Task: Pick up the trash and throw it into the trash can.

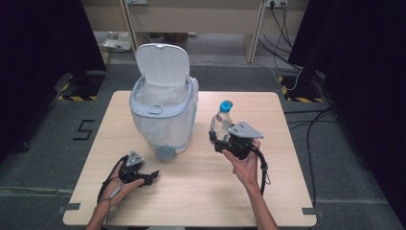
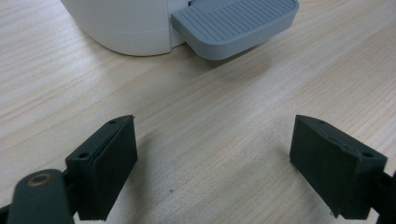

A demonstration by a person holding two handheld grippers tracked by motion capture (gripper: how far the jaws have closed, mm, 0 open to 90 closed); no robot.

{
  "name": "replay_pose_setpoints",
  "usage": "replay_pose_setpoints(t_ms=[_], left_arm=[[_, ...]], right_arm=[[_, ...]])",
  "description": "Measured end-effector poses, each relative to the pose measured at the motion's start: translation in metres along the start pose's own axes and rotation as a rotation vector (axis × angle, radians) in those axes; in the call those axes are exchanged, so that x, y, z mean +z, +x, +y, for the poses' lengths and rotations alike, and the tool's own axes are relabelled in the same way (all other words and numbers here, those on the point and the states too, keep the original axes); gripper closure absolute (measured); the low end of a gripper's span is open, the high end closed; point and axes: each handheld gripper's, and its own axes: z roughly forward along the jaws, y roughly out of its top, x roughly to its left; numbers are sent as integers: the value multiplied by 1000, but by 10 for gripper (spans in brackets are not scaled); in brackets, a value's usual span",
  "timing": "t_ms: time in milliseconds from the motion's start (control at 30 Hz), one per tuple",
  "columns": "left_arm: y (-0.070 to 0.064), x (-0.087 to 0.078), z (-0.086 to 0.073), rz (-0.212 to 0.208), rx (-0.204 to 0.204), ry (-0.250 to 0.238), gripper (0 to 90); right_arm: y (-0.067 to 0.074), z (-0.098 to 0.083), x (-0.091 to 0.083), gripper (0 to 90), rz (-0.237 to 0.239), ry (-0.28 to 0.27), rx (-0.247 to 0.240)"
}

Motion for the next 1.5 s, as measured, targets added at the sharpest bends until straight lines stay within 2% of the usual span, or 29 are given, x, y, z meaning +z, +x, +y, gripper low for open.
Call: replay_pose_setpoints(t_ms=[533, 833, 1000, 1200, 1500], left_arm=[[0, 0, 0, 2, -1, -1, 140], [0, 0, 0, 4, 0, -4, 137], [0, 0, 0, 3, 0, -3, 138], [0, 0, 0, 3, 1, -3, 138], [0, 0, 0, 3, -1, -3, 138]], right_arm=[[5, 46, 1, 277, 37, -8, -17], [4, 76, 0, 277, 47, -44, -15], [2, 92, -2, 277, 35, -69, -17], [-1, 104, -3, 277, 21, -73, -27], [-1, 130, 1, 277, 33, -80, -24]])
